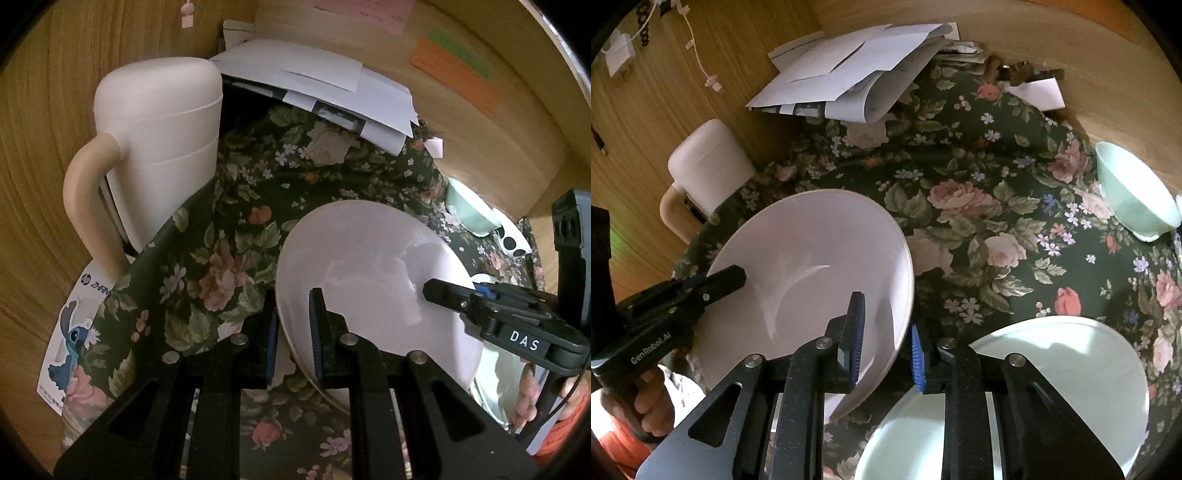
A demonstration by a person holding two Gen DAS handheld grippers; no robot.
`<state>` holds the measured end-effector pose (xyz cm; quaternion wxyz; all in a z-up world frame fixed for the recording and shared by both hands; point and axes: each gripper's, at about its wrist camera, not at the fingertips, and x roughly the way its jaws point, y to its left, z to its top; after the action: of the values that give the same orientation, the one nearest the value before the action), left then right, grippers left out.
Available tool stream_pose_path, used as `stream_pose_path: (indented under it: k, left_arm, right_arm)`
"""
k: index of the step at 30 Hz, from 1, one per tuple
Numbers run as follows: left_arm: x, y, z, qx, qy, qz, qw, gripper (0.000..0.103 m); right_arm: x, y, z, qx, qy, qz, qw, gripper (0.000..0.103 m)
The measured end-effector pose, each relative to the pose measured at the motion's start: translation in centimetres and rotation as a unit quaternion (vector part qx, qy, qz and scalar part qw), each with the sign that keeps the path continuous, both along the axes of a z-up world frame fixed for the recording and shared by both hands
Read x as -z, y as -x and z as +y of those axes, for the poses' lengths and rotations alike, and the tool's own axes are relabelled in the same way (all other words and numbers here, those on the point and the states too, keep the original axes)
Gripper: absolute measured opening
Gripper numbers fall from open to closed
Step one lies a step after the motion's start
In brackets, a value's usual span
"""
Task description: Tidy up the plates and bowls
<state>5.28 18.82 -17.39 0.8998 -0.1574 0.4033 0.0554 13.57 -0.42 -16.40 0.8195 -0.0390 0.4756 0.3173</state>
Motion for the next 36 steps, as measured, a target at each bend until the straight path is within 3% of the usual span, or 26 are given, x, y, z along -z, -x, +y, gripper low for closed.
stream_pose_path:
  k: [7, 10, 15, 21, 24, 27, 30, 36]
  left_arm:
    - [-0.4, 0.2, 0.3, -0.006, -0.011, -0.011, 0.9999, 0.018]
    - [-1.3, 0.3, 0.3, -0.006, -0.016, -0.013, 0.9998, 0.018]
    - [-3.7, 0.7, -0.7, -0.01, -0.047, -0.045, 0.9978, 0.044]
    - [-6.6, 0.9, -3.1, 0.007, -0.076, -0.082, 0.9937, 0.059]
    - [-7.9, 0.8, -4.3, 0.014, -0.087, -0.097, 0.9914, 0.069]
    - [-9.0, 0.6, -5.5, 0.02, -0.091, -0.111, 0.9894, 0.078]
    - [-10.0, 0.2, -6.7, 0.025, -0.098, -0.123, 0.9873, 0.087]
    - [-11.5, -1.4, -9.6, 0.039, -0.116, -0.143, 0.9821, 0.094]
  right_arm:
    - [-1.7, 0.4, -1.3, 0.013, -0.005, -0.04, 0.999, 0.042]
    - [-2.5, 0.5, -2.1, 0.018, -0.007, -0.054, 0.998, 0.044]
    - [-4.1, 0.6, -4.1, 0.03, -0.013, -0.078, 0.996, 0.049]
    - [-6.4, 1.0, -6.9, 0.048, -0.02, -0.114, 0.992, 0.054]
    - [-7.8, 1.1, -8.6, 0.061, -0.027, -0.135, 0.989, 0.065]
    - [-9.0, 1.3, -10.0, 0.072, -0.027, -0.16, 0.984, 0.069]
    - [-9.9, 1.3, -11.4, 0.088, -0.023, -0.181, 0.979, 0.081]
    - [-10.9, 0.6, -14.6, 0.115, -0.025, -0.198, 0.973, 0.083]
